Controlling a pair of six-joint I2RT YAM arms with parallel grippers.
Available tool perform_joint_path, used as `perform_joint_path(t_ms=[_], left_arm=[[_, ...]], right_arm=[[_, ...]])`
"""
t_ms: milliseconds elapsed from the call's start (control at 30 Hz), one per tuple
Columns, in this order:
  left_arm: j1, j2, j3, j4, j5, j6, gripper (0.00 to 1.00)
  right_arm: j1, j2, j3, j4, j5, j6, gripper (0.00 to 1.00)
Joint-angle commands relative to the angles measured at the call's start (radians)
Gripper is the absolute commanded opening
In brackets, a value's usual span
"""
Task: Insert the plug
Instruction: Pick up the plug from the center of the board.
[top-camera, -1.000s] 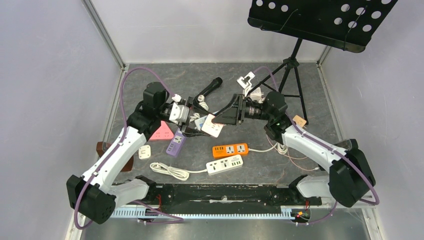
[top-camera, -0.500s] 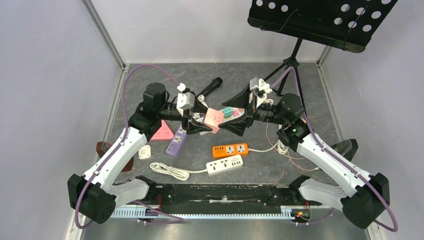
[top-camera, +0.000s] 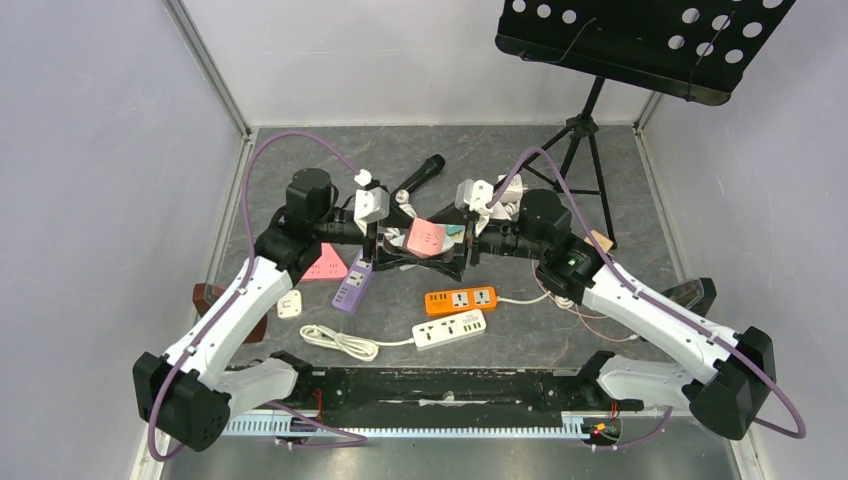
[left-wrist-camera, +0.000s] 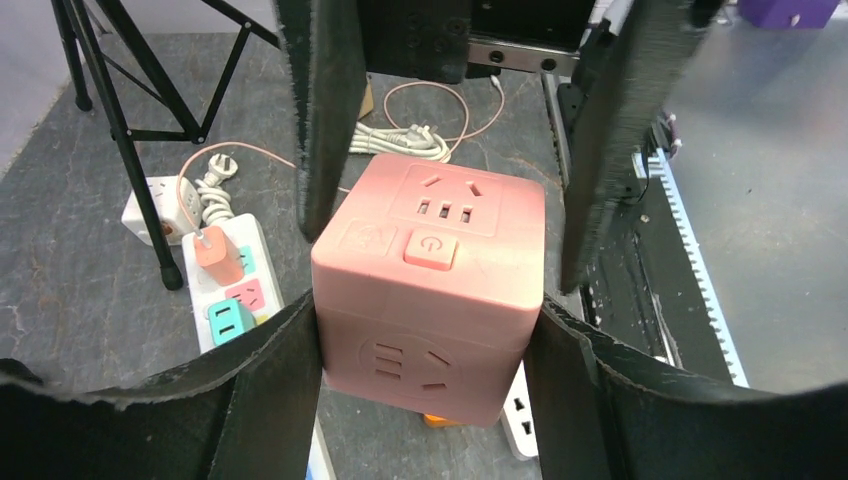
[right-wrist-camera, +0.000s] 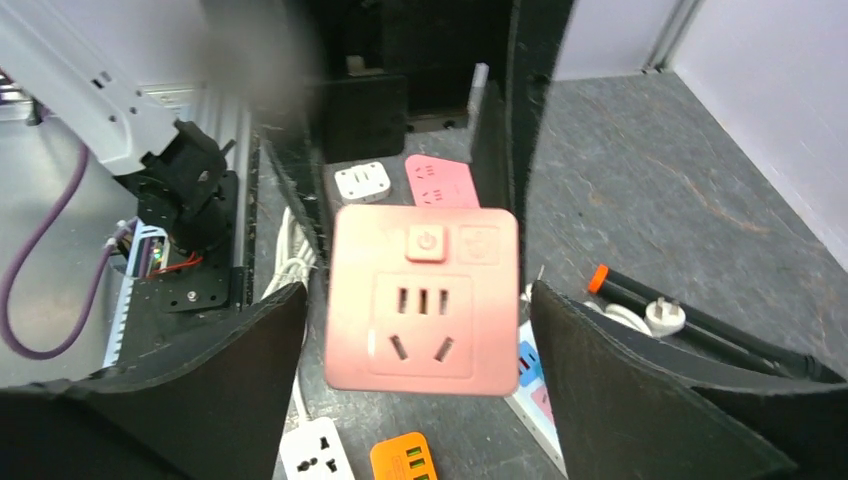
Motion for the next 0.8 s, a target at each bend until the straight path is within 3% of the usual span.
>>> perform_joint_path(t_ms=[0,167,267,433,567,633,767], left_arm=[[-0.004,-0.052,0.002,-0.042,0.015,0.125,0.02],[-0.005,-0.062,0.002,-0.074,0.018,0.176,0.02],[-0.004,-0.062,0.004,-0.083,0.029,0.188,0.02],[-0.004,-0.060,0.005,-0.131,0.054,0.250,0.02],[-0.005,-0.059,0.002,-0.152,0.058,0.275,0.02],[-0.004,-0.062,-0.002,-0.155,0.046,0.277,0.09],[-0.004,-0.067,-0.005,-0.171,0.010,0.280,0.28]], right_arm=[[0.005,-0.002,0.043,-0.025,0.079,-0.032,0.81],[0.008,-0.002,0.043,-0.030,0.115,-0.023,0.83],[0.008,0.010,0.045,-0.033,0.134,-0.014,0.77],[0.010,0.029,0.060,-0.038,0.130,-0.007,0.51],[0.009,0.044,0.076,-0.035,0.115,0.010,0.13],[0.010,0.047,0.077,-0.025,0.118,0.024,0.00],[0.010,0.036,0.066,0.015,0.141,0.052,0.00]])
